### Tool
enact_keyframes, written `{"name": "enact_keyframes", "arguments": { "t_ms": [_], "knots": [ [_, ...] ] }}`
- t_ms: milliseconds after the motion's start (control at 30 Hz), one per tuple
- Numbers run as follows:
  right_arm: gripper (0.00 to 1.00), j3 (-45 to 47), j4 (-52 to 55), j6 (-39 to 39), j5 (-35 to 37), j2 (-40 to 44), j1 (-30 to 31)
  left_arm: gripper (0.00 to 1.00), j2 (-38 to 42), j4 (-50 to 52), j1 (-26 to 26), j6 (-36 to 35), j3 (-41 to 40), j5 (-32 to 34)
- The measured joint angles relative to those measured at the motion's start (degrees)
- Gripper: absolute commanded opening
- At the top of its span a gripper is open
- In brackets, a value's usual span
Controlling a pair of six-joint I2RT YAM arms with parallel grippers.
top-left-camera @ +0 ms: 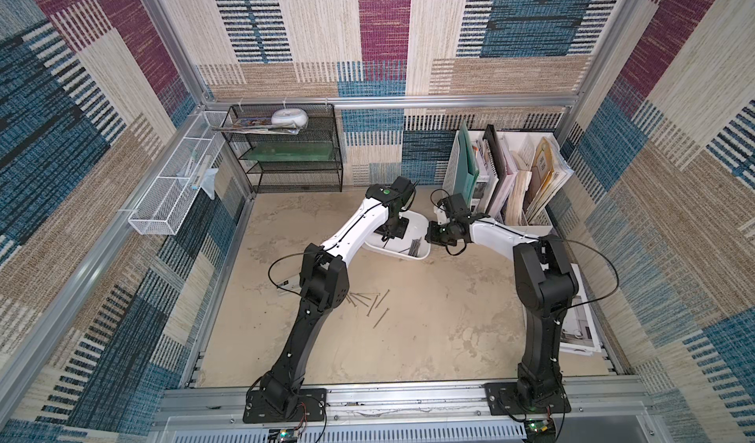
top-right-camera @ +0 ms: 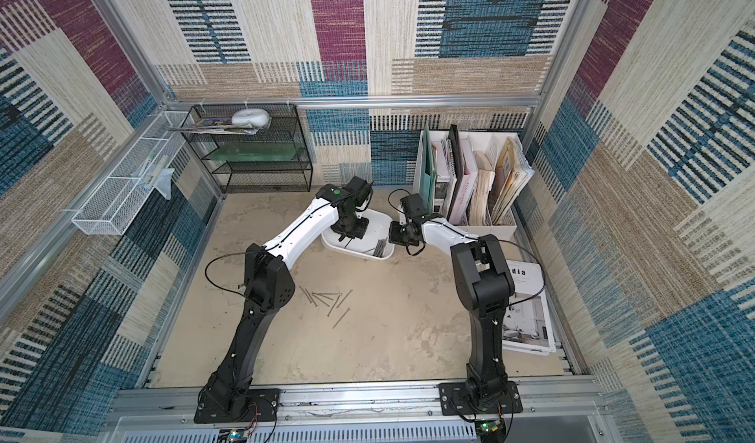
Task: Put the nails on the desktop into the storage box
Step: Place the nail in the storage box.
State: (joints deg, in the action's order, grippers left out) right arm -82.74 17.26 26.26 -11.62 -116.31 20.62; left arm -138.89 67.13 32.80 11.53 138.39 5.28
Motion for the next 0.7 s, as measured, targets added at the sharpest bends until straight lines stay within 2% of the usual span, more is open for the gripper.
{"name": "enact_keyframes", "arguments": {
  "t_ms": [167, 400, 700],
  "knots": [
    [0.0, 0.22, -0.02, 0.02, 0.04, 0.15, 0.15, 0.0, 0.31, -2.1, -0.09, 1.38, -2.54, 2.4],
    [0.0, 0.52, -0.07, 0.0, -0.02, 0.17, 0.33, 0.0, 0.26, -4.63, -0.39, 3.19, -0.02, 3.63],
    [0.0, 0.63, -0.33, 0.0, -0.2, 0.17, 0.35, 0.0, -1.75, -6.08, -0.39, 6.27, -1.07, 4.83]
  ]
}}
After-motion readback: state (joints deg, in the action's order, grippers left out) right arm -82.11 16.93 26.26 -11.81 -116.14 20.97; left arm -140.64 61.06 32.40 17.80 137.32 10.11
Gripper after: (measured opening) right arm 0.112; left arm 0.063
